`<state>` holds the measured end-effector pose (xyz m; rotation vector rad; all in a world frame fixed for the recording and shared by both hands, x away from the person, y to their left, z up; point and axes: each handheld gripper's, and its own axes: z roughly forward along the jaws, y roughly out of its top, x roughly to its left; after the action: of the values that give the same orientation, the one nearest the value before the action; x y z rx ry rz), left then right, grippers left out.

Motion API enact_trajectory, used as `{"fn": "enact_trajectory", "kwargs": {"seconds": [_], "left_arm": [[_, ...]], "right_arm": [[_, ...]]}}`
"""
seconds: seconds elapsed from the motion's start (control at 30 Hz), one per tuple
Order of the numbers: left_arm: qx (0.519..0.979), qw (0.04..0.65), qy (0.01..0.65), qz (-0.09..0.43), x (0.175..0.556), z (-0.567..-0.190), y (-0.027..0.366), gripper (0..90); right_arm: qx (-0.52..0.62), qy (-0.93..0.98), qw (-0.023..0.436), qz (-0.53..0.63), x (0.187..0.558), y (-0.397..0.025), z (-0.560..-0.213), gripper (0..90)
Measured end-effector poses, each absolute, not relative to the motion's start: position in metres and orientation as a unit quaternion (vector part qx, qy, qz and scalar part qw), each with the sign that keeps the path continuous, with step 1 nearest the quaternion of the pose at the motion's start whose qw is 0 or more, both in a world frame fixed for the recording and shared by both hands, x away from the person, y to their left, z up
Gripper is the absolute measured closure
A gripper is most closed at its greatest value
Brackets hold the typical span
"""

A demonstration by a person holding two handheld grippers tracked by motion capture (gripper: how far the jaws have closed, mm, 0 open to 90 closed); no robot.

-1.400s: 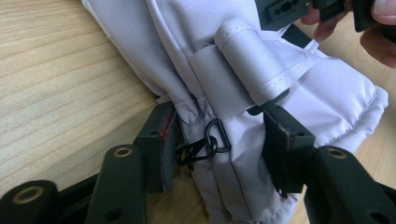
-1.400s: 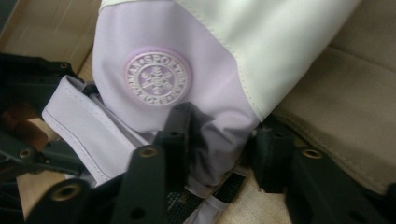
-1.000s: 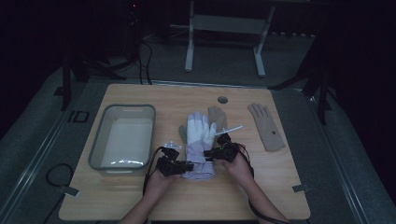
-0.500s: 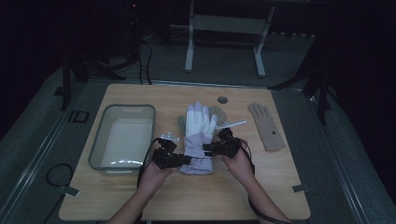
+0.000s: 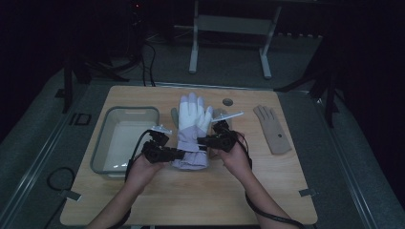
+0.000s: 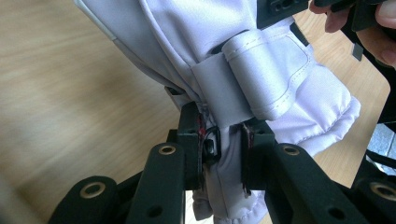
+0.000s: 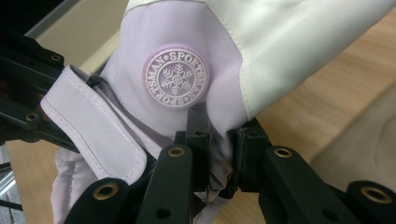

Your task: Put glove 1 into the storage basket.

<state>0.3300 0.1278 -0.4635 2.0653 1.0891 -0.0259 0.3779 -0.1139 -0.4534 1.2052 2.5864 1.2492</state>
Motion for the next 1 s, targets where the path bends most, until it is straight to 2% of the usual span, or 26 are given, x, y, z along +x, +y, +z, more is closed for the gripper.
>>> {"fn": "enact_trajectory", "kwargs": {"seconds": [0.43,0.73,1.0], "left_arm": [[0.82,0.38,0.429,0.009,0.334,-0.434,0.171,74.4],[0.82,0.372,0.435,0.017,0.333,-0.429,0.204,74.3],[0.821,0.352,0.45,0.019,0.332,-0.427,0.248,74.2]], "right_arm": [[0.364,0.834,0.014,0.415,0.388,-0.068,-0.427,79.0],[0.347,0.84,0.011,0.417,0.393,-0.029,-0.423,79.0],[0.338,0.842,-0.003,0.42,0.396,0.011,-0.426,79.0]]}}
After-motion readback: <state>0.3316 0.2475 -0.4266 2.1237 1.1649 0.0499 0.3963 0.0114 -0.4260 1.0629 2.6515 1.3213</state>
